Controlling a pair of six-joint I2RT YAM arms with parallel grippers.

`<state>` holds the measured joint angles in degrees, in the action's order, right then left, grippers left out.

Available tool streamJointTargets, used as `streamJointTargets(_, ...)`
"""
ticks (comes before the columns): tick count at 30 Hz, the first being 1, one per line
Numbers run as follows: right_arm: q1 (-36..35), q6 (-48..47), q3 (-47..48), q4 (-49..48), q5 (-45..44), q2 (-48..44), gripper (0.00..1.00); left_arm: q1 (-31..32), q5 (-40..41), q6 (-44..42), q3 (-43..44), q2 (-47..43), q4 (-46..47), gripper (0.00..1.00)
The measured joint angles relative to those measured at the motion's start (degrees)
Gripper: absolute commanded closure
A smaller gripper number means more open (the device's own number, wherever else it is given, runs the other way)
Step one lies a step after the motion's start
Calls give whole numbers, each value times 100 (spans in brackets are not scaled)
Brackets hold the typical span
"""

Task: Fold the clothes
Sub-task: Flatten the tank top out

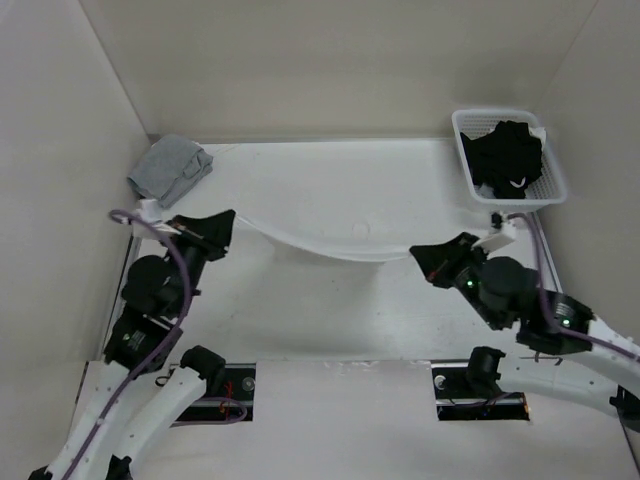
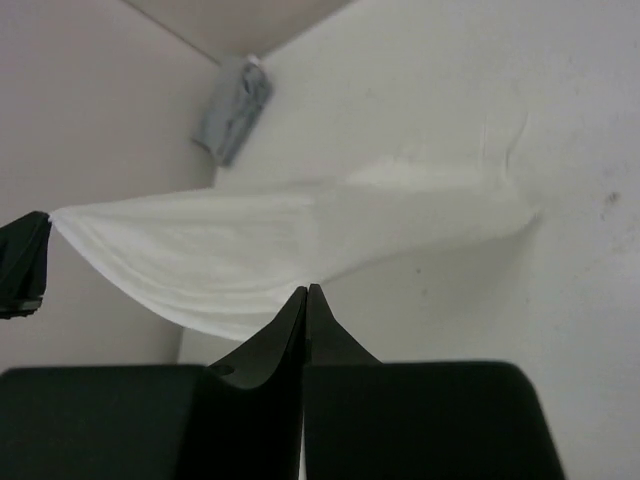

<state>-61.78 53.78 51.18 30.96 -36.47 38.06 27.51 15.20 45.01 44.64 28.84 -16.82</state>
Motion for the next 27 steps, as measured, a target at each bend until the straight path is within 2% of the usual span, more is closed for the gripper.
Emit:
streamJointTargets(6, -1263, -752, 2094, 1060, -1539, 221, 100, 35, 398, -330, 1552, -208, 136, 97)
streamJointTargets(10, -1508, -1443, 2830, 1126, -1980, 667, 99, -35, 520, -466, 1915, -153, 271, 96)
streamJointTargets(13, -1047, -2041, 2852, 839, -1746, 1014, 99, -103, 566, -474, 1864, 13, 459, 95)
streamJointTargets(17, 455, -2524, 2601, 328, -664, 1539, 100, -138, 533, -415, 1530, 568, 780, 93)
streamJointTargets(19, 973, -2599, 2380, 190, -251, 1703, 100, 85, 444, -302, 1244, 994, 970, 91)
streamJointTargets(23, 1145, -2640, 1860, 149, 293, 1572, 99, 1054, 310, -122, 247, 1915, 1355, 82)
streamJointTargets(27, 1261, -2699, 1617, 111, 704, 1508, 99, 1823, 107, -59, -221, 3401, 1657, 82)
